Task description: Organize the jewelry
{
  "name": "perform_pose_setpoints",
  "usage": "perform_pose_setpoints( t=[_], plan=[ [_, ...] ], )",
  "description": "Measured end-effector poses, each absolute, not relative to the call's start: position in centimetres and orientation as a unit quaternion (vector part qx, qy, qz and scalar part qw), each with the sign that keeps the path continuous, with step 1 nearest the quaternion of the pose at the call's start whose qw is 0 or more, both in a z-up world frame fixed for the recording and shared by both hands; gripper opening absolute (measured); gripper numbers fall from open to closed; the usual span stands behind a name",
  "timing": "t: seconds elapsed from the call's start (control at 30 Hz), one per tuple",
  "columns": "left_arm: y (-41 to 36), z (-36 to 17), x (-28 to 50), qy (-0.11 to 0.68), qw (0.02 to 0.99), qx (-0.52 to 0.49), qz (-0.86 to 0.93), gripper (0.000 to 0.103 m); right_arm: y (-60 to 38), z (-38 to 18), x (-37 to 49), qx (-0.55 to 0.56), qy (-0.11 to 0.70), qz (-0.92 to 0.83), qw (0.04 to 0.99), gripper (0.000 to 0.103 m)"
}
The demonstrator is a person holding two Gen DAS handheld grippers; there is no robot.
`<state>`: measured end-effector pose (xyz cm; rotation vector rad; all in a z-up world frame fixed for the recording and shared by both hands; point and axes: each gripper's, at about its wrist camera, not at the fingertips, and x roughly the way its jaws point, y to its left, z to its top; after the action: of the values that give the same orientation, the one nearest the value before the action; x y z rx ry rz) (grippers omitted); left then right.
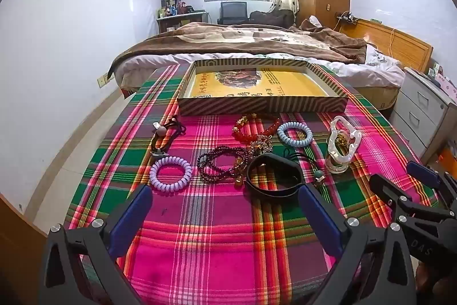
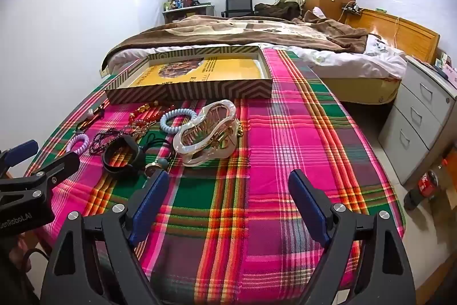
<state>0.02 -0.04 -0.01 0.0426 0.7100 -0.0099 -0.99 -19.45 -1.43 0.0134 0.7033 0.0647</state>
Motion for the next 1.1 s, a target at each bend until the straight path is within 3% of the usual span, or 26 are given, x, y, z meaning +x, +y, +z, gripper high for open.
perform_pose_setpoints(
  t=[1.1],
  plan=[
    [0.4,0.8,0.6,0.347,0.938,0.016,0.01,0.103,-19.4,-0.7,-0.4,0.008,0.34,0.027,0.94,0.086]
  ],
)
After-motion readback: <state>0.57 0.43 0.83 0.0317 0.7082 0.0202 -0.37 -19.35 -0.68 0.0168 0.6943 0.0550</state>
